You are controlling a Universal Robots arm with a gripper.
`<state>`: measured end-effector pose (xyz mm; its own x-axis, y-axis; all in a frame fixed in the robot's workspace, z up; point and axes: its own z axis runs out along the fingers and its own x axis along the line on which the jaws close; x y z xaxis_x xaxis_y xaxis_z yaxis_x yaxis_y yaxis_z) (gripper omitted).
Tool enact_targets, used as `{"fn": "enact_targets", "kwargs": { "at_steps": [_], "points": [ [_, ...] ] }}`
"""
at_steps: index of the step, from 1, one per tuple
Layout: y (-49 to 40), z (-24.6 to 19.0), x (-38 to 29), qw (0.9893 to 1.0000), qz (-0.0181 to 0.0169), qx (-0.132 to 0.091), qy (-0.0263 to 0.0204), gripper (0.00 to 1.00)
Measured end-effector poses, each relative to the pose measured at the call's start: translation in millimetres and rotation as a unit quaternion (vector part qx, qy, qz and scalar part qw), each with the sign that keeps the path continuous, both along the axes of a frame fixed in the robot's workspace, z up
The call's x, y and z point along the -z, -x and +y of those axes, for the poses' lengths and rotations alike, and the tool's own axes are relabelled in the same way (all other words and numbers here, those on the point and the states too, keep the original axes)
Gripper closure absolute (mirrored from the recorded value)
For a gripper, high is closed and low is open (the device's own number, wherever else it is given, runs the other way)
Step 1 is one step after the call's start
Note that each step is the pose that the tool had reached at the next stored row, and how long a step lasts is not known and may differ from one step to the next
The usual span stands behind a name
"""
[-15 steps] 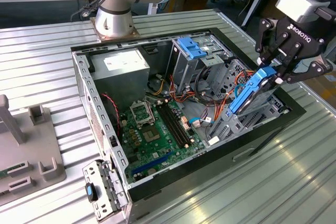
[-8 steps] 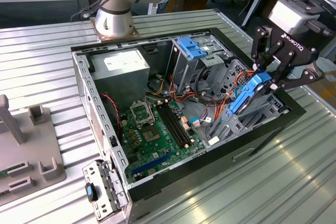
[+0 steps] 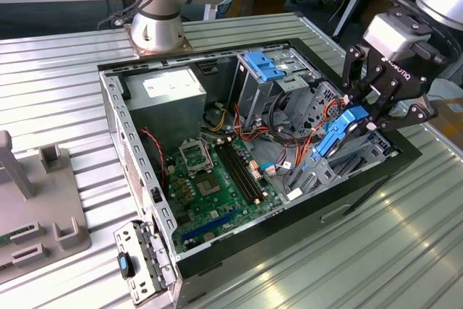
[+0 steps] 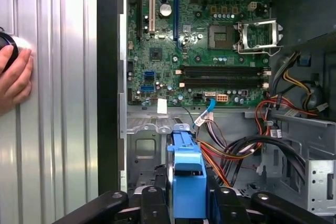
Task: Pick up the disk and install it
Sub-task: 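Insert the disk into the insertion slot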
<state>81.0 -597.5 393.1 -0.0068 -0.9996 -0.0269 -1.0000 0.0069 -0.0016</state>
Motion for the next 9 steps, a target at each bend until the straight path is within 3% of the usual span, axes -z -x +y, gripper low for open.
{"fn": "enact_targets", "kwargs": {
  "at_steps": [3,9],
  "points": [
    [0.0,-2.1,10.2,1.0000,-0.0001,0.000,-0.0002,0.63],
    [0.0,-3.3,16.1,1.0000,-0.0001,0.000,-0.0001,0.63]
  ]
}}
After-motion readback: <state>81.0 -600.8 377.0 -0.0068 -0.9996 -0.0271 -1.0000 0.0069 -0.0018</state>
